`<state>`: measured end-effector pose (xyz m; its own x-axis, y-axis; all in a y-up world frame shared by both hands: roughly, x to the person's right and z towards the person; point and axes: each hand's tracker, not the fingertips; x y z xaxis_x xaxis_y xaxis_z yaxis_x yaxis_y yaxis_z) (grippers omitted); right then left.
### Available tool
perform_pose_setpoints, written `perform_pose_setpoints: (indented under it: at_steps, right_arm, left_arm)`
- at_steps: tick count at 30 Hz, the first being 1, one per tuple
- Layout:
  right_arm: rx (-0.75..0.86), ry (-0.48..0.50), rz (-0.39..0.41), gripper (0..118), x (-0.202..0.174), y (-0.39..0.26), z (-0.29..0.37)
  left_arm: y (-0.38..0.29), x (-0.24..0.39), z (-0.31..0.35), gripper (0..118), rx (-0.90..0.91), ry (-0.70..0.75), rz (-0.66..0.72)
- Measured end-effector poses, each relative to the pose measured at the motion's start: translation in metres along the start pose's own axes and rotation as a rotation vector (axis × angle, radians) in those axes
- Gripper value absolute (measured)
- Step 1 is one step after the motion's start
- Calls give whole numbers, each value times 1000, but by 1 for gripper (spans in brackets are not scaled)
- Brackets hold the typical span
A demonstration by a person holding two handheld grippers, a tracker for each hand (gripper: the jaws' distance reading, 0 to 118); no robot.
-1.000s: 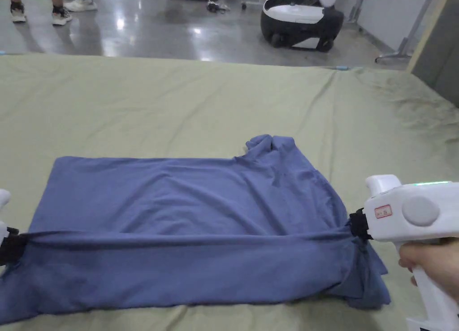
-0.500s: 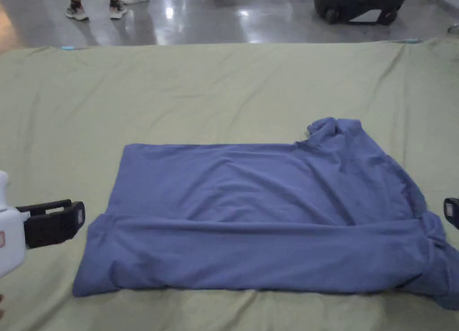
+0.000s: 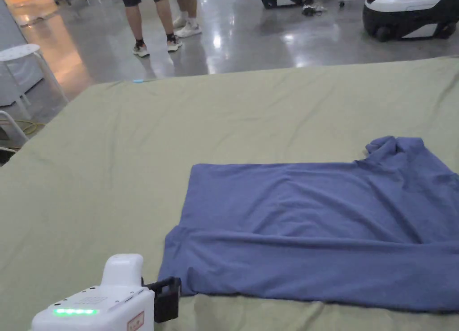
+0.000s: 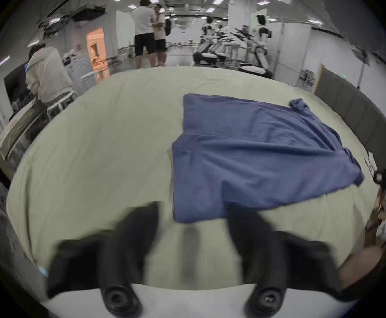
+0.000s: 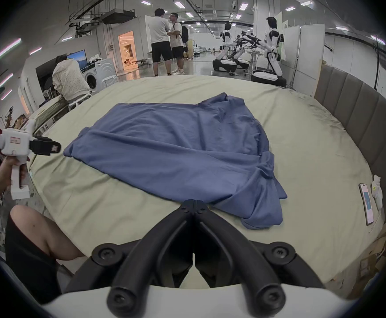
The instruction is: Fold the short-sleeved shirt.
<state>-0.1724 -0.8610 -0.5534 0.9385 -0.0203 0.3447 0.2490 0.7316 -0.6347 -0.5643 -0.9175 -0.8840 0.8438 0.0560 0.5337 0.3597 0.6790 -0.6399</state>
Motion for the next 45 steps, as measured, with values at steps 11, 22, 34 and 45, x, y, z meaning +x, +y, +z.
perform_pose_setpoints:
  at_steps: [11,22,34,45]
  right_arm:
    - [0,-41,-64,0,25,3,-8]
    - [-72,-171,-162,105,85,-12,-44]
    - [-156,-162,-184,13,88,-13,-117]
    - [-174,-47,-53,13,92,-1,-30]
  left_arm:
    - [1,43,-52,6,-7,67,-193]
    - [10,10,-29,5,15,-10,-127]
    - [7,2,-38,5,-42,-39,-82]
    - [16,-12,41,5,-73,-170,-34]
